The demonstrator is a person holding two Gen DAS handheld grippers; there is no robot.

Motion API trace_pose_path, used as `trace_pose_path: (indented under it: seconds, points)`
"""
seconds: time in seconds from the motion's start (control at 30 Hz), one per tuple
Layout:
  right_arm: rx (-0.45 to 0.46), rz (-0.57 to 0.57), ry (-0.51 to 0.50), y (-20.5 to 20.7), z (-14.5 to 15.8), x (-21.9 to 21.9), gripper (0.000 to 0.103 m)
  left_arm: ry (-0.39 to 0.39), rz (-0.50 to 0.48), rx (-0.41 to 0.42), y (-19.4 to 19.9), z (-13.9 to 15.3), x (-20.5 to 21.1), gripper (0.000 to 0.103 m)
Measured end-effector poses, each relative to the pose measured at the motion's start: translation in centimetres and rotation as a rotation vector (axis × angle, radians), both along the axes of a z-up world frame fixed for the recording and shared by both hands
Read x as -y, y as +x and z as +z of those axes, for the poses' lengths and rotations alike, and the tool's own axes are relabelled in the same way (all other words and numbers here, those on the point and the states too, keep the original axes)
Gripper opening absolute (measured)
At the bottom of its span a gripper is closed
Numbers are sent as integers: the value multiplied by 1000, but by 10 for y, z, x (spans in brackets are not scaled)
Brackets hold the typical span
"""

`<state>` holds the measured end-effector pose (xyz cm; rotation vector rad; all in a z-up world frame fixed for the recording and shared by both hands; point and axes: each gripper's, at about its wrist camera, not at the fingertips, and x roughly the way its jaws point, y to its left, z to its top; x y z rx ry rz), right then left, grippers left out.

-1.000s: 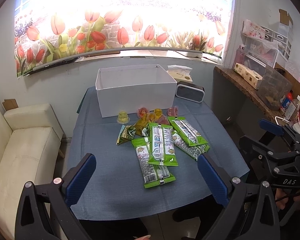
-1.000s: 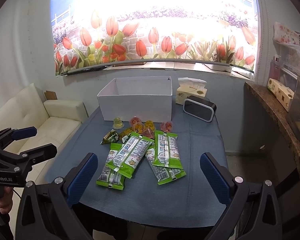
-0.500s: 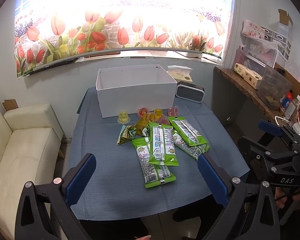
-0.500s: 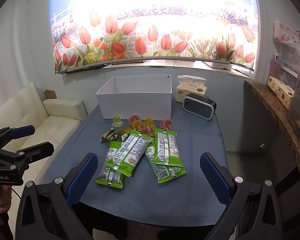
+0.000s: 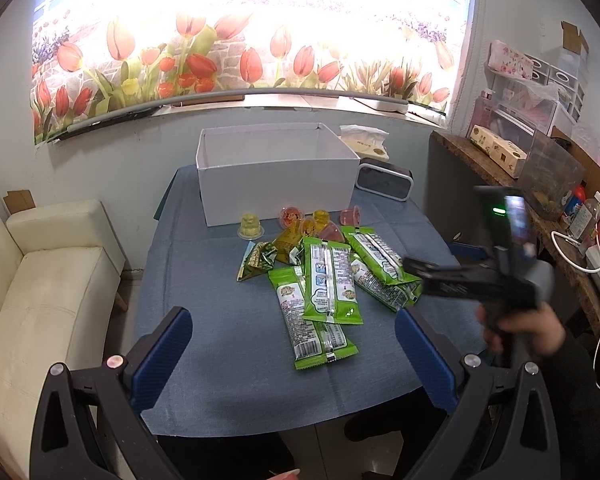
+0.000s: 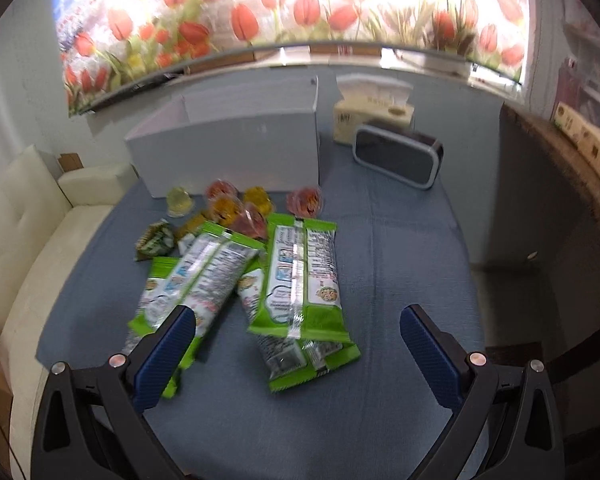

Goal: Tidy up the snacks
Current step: 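Grasp a green snack bar packet with the right gripper while the left gripper grasps another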

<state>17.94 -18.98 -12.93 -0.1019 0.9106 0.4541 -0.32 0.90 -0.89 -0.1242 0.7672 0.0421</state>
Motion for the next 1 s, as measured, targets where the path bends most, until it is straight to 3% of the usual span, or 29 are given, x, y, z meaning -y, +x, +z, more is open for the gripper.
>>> trace_pose_path:
  seconds: [0.4,0.47,0.57,0.77,1.0]
  points:
    - [-216,-28,-5,76,-68,-23,103,-16,-6,-10,4,-18,-7,103]
    - [-217,-12,-4,77,-70,-25,95,-22,4,-12,5,-20,-9,103]
    - [-225,36,36,76,-66,-26,71,-29,11,-16,7,-24,-11,103]
    - [-174,67,14,62,-49,-25,69,-9,4,-15,14,-29,-8,103]
    - [-114,28,75,24,-20,5,69,29,-60,-43,53,-51,10,103]
